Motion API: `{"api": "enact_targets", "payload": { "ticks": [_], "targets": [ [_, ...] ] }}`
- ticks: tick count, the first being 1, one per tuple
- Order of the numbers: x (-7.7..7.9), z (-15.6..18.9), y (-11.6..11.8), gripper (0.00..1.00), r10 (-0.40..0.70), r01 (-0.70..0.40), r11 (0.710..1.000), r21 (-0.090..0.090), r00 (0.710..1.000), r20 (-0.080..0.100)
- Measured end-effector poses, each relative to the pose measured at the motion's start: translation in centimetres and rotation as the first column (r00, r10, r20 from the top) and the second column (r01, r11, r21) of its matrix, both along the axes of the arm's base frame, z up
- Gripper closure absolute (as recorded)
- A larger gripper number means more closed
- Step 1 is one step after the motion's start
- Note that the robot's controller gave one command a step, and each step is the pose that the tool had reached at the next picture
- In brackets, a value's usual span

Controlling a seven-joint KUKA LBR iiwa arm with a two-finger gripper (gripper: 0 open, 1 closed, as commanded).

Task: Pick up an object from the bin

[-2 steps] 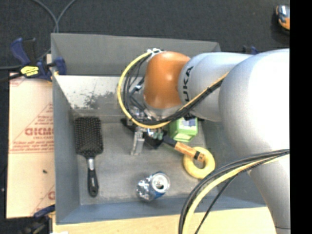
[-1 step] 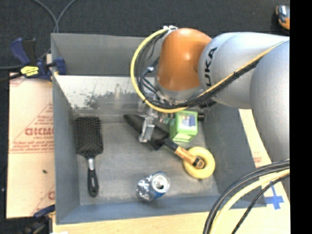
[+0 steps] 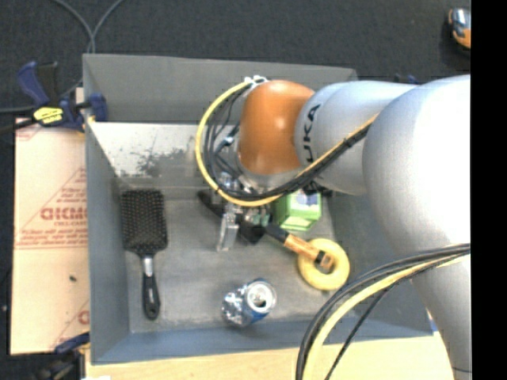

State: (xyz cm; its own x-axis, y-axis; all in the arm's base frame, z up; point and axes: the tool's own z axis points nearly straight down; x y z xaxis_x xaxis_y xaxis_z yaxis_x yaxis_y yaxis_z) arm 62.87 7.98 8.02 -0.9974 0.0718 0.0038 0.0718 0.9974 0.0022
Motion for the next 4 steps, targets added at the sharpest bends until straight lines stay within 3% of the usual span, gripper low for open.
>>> {"api": "enact_targets", "payload": {
  "ticks": [1,2,3,4],
  "targets": [
    [-0.4,-0.9,-3.8,0.00,-0.256,0.255,0.967,0.012,0.966,0.029],
    [0.1,-0.8,-2.0,1.00,-0.289,0.289,0.957,0.004,0.957,0.006],
    [0.1,-0.8,-2.0,1.00,-0.289,0.289,0.957,0.004,0.957,0.006],
    [0.0,1.4,-2.1,1.00,-0.290,0.290,0.957,0.004,0.957,0.002]
  ]
}}
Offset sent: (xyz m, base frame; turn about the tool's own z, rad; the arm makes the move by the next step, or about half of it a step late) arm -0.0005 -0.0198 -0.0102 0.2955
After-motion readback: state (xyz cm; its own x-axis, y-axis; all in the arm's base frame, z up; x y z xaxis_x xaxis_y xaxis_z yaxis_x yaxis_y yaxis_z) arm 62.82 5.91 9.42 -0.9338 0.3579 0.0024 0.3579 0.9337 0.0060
